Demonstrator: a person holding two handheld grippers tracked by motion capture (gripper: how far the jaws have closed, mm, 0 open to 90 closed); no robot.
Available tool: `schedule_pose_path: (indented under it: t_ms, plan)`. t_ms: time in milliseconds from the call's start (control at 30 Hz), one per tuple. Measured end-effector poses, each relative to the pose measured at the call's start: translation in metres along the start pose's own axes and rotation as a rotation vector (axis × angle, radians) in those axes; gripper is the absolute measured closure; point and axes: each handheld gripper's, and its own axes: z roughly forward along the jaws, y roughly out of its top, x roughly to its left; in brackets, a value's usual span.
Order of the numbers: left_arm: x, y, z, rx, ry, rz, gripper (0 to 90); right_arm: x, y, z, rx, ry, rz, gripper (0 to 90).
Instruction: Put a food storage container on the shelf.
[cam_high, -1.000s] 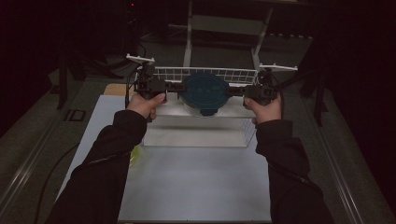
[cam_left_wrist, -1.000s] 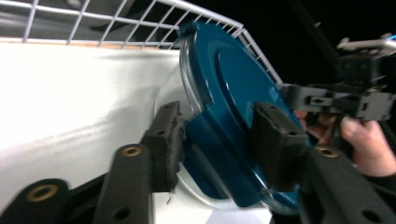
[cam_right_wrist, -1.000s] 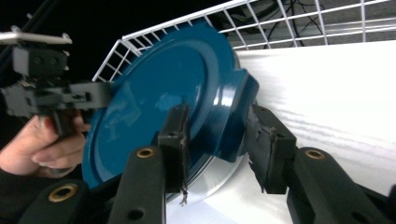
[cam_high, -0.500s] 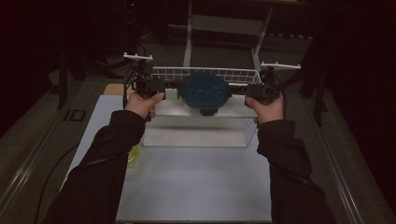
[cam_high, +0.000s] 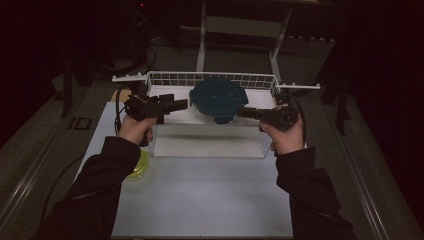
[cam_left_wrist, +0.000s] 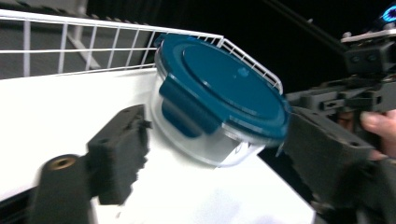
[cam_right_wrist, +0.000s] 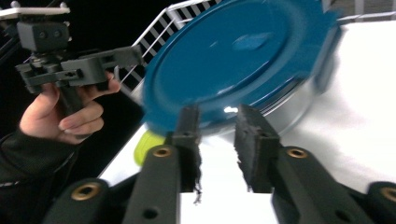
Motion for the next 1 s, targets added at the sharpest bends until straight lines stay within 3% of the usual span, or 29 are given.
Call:
schedule_pose_path:
  t_ms: [100,200,367,567,700,1000]
  plan:
    - [-0.006,-0.012,-0.008,-0.004,0.002,0.03,11.9,0.009,-0.011,0.004,0.026,0.018,-0.036,79.3]
    - [-0.011,-0.024,-0.015,-0.005,0.014,0.062,1.2,0.017,-0.019,0.008,0.043,0.018,-0.084,88.0]
    - [-0.016,-0.05,-0.03,-0.033,0.048,0.091,0.8,0.023,-0.026,0.015,0.062,0.032,-0.103,89.7]
    - [-0.025,-0.082,-0.042,-0.052,0.116,0.147,0.1,0.021,-0.027,0.024,0.063,0.016,-0.095,89.7]
    - [-0.03,-0.1,-0.047,-0.036,0.143,0.183,0.1,0.019,-0.023,0.03,0.07,0.011,-0.087,89.8]
    - [-0.032,-0.128,-0.049,-0.028,0.149,0.201,0.1,0.018,-0.014,0.042,0.067,-0.004,-0.084,89.8]
